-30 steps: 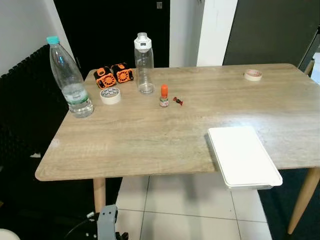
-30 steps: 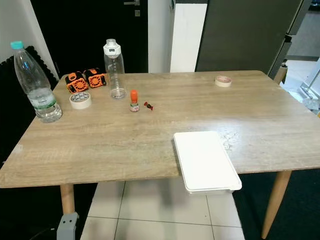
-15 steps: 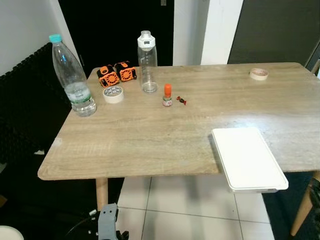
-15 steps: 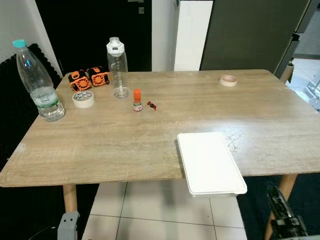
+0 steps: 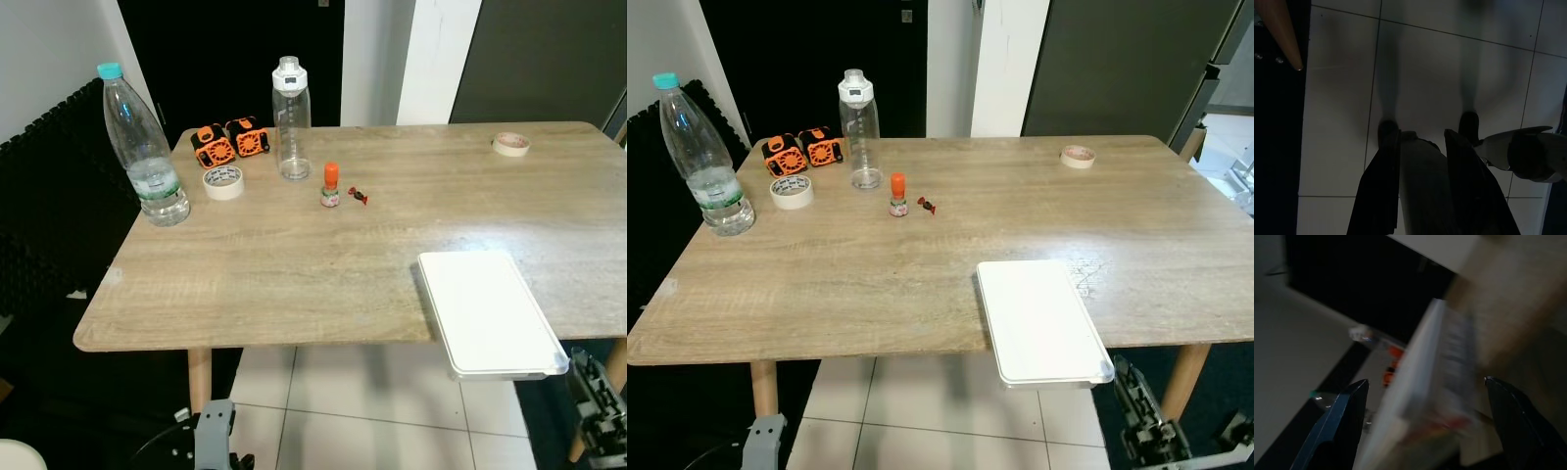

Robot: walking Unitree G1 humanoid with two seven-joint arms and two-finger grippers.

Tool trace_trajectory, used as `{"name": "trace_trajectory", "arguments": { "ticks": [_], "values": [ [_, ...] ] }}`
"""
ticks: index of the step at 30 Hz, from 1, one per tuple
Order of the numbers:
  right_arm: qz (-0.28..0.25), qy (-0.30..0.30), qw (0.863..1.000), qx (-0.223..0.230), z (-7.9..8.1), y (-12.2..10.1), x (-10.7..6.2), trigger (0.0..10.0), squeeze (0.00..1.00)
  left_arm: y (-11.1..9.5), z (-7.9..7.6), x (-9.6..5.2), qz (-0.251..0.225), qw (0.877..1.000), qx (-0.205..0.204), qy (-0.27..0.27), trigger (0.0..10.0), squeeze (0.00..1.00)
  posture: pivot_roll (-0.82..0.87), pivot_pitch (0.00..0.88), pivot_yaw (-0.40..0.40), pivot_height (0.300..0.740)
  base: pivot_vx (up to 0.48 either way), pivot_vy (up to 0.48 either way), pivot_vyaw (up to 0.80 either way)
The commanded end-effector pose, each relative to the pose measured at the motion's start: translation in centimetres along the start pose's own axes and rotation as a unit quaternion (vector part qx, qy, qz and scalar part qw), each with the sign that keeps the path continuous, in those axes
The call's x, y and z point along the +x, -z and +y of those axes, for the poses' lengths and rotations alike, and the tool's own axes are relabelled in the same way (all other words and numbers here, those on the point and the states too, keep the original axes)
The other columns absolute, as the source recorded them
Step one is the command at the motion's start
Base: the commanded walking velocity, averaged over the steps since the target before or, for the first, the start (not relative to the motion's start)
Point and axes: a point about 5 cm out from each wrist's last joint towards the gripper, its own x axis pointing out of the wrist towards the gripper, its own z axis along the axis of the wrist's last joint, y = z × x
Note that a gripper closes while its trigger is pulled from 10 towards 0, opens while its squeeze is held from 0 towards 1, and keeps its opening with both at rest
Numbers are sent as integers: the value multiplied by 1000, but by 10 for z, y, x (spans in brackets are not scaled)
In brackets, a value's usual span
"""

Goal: Restocking fridge

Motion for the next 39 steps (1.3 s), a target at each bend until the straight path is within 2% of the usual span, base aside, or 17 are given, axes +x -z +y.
{"name": "trace_trajectory", "arguments": {
  "ticks": [1,5,7,14,25,26,27,28,30,39],
  "values": [
    [1,17,1000,0,-5,0,-4,10000,0,2,4,-2,6,1000,7,-3,10000,0,-62,0,-8,740,0,0,0],
    [2,23,1000,3,-7,2,-3,10000,0,2,4,-2,6,1000,8,-2,10000,0,-55,0,-10,740,0,0,0],
    [15,13,1000,-8,-6,6,5,10000,0,3,4,-2,9,1000,13,0,10000,0,-53,0,-7,740,0,0,0],
    [27,-5,999,-17,-6,10,19,10000,0,4,3,-2,11,1000,18,3,10000,0,-47,0,-9,740,0,0,0],
    [22,-11,1000,-7,-9,12,18,10000,16,6,1,-2,12,1000,16,6,10000,0,-44,0,-12,740,0,0,0],
    [19,-14,1000,-1,-9,14,17,10000,212,7,1,-2,14,1000,17,7,10000,0,-43,0,-5,740,0,0,0],
    [19,-14,1000,-1,-9,14,17,10000,212,7,1,-2,14,1000,17,7,10000,0,-43,0,-5,740,0,0,0],
    [16,-18,1000,2,-8,15,17,10000,722,7,1,-2,14,1000,17,7,10000,0,-43,0,-5,740,0,0,0],
    [8,-24,1000,8,-8,15,17,10000,1000,7,2,-2,14,1000,17,7,10000,0,-43,0,-5,740,0,0,0],
    [3,-68,998,16,0,16,25,10000,1000,6,4,-3,12,1000,16,5,10000,0,-36,0,3,740,0,0,0]
  ]
}}
